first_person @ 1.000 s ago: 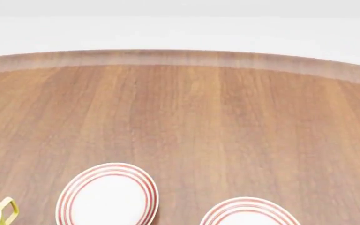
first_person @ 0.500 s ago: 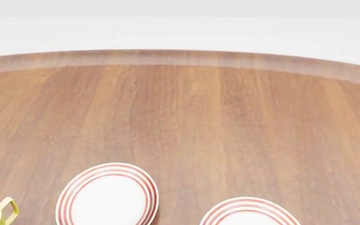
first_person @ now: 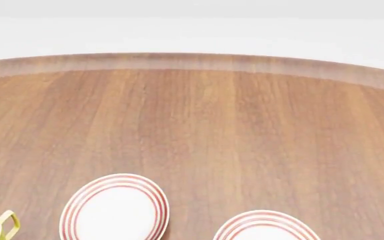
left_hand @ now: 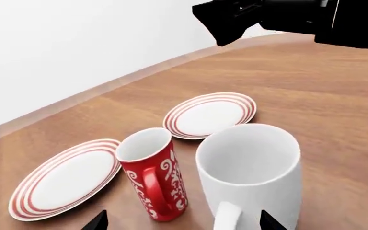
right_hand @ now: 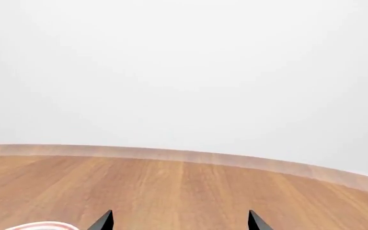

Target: Put the white mug on the left plate.

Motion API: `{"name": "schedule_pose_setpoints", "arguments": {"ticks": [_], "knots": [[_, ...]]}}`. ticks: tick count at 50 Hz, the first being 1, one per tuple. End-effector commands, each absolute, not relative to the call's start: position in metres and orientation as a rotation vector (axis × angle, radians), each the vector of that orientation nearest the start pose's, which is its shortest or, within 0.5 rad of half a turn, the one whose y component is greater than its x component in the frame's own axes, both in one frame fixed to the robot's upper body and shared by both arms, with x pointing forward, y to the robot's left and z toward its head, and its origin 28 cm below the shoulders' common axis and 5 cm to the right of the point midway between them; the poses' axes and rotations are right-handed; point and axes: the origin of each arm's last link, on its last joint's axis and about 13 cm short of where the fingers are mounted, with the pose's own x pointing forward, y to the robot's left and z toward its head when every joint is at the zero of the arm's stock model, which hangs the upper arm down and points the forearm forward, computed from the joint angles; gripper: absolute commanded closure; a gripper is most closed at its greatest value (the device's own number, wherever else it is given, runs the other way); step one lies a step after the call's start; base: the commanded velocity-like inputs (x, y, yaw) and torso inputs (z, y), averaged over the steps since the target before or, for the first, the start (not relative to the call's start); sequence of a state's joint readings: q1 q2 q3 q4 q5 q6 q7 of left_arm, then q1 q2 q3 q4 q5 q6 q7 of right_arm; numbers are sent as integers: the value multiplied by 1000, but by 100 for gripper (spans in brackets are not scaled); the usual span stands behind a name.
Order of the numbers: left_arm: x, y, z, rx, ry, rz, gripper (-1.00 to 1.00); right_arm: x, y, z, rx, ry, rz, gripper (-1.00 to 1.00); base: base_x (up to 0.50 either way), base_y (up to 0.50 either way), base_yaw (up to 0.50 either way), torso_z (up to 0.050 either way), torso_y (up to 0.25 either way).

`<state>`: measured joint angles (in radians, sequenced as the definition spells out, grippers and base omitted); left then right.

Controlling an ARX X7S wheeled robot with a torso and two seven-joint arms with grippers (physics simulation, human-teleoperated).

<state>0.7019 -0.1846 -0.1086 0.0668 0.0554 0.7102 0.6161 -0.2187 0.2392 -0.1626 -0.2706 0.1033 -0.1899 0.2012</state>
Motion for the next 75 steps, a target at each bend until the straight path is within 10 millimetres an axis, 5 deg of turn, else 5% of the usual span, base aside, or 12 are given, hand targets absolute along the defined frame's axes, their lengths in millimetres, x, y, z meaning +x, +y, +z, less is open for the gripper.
{"name": "schedule_pose_setpoints", "arguments": {"ticks": [1, 57, 75], "knots": [[34, 262, -9, 292, 28, -714, -100, 161, -109, 40, -48, -214, 24, -100, 0, 0, 0, 0, 0], [56, 258, -39, 280, 69, -755, -100, 163, -106, 41, -53, -214, 35, -100, 0, 0, 0, 0, 0], [49, 254, -45, 283, 78, -795, -100, 164, -106, 40, -56, -212, 38, -100, 0, 0, 0, 0, 0]]}}
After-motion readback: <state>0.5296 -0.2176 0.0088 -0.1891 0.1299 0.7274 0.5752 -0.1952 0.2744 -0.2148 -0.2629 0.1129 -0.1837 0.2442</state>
